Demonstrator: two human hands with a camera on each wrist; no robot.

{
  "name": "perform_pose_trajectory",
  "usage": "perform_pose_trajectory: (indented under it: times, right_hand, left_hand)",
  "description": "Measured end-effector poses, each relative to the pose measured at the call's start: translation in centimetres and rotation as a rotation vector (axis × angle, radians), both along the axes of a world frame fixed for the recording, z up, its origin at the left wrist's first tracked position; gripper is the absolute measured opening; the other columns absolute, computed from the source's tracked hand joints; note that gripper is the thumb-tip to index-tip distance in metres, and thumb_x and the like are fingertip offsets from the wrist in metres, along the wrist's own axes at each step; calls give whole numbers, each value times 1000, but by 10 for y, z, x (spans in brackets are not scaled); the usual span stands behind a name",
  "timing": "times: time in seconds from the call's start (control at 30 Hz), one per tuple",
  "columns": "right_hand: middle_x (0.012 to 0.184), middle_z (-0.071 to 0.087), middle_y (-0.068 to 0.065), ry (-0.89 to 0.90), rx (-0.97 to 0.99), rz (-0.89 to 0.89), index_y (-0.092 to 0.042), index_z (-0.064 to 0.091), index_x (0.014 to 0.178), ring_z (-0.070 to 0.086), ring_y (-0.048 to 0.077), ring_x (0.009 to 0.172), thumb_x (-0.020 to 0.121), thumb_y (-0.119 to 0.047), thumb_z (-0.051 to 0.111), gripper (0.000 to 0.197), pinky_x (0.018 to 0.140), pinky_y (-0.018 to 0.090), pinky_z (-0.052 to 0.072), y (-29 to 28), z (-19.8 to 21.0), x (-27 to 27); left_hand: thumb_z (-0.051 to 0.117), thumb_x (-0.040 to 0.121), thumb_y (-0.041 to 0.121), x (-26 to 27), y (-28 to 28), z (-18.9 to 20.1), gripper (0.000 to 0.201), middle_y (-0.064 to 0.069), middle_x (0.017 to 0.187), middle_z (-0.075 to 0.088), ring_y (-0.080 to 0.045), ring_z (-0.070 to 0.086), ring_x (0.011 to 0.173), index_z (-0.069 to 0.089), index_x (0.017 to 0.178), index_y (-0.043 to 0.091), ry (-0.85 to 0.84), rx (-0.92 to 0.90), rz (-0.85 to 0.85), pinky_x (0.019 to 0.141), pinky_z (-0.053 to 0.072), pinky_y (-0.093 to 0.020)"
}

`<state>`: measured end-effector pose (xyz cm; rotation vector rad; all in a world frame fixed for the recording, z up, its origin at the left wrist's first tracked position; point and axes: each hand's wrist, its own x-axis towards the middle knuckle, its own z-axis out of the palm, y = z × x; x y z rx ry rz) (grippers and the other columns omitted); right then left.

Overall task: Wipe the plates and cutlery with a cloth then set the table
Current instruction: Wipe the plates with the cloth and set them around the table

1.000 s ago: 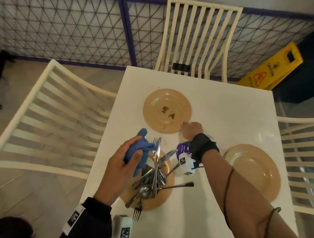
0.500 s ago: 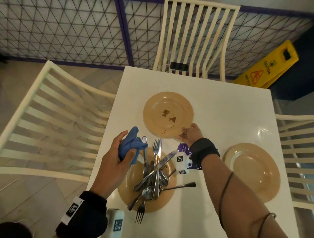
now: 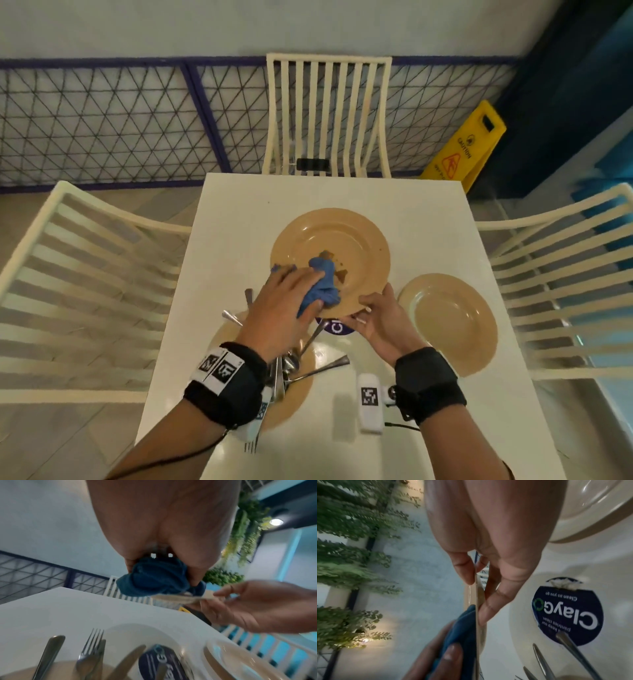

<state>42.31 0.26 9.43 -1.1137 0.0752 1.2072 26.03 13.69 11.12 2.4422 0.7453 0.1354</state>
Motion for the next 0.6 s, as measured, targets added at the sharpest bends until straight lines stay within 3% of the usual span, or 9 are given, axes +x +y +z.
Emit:
perform_pose_trajectory:
  times: [0.13, 0.2, 0.3, 0.4, 0.5, 0.6]
  right_hand:
    - [130, 59, 18, -70, 23, 27, -34, 49, 135, 64, 41, 108, 96, 1, 44, 53, 77, 47, 58, -40, 13, 12]
    - [127, 60, 19, -100, 11, 52, -34, 52, 134, 61, 40, 105, 96, 0, 44, 52, 76, 48, 58, -63, 16, 19]
    - [116, 63, 19, -144, 19, 131, -30, 53, 138, 62, 36, 96, 98, -4, 45, 48, 74, 47, 58, -98, 21, 22]
    - [119, 67, 19, -148, 75, 190, -30, 54, 137, 65, 38, 99, 99, -5, 47, 46, 76, 49, 59, -126, 26, 22]
    - [122, 68, 16, -168, 84, 205, -28, 55, 137, 66, 37, 104, 99, -3, 46, 46, 78, 54, 59, -134, 31, 28]
    - [126, 68, 14, -193, 96, 146, -22, 53, 140, 66, 36, 110, 99, 0, 43, 47, 78, 54, 58, -145, 35, 47]
  left_hand:
    - [34, 101, 47, -9, -42, -12, 49, 14, 151, 46, -26, 30, 144, 43, 148, 38, 85, 197, -133, 121, 20, -46]
    - [30, 101, 46, -10, -46, -10, 49, 15, 151, 46, -28, 31, 144, 43, 148, 40, 111, 262, -135, 118, 25, -47]
    - [28, 99, 47, 1, -39, -5, 53, 4, 156, 42, -36, 28, 146, 40, 150, 36, 177, 273, -89, 117, 33, -54]
    - [26, 101, 41, 37, -48, 9, 59, -2, 166, 21, -37, 11, 153, 19, 158, 32, 224, 285, -42, 124, 17, -52]
    - [28, 108, 34, 82, -93, 28, 60, 2, 169, 1, -28, -3, 155, -1, 160, 29, 160, 195, -79, 126, -1, -44]
    - [22, 109, 38, 101, -160, 33, 57, 6, 169, -4, -22, -6, 155, -2, 160, 28, 85, 153, -178, 127, 0, -44]
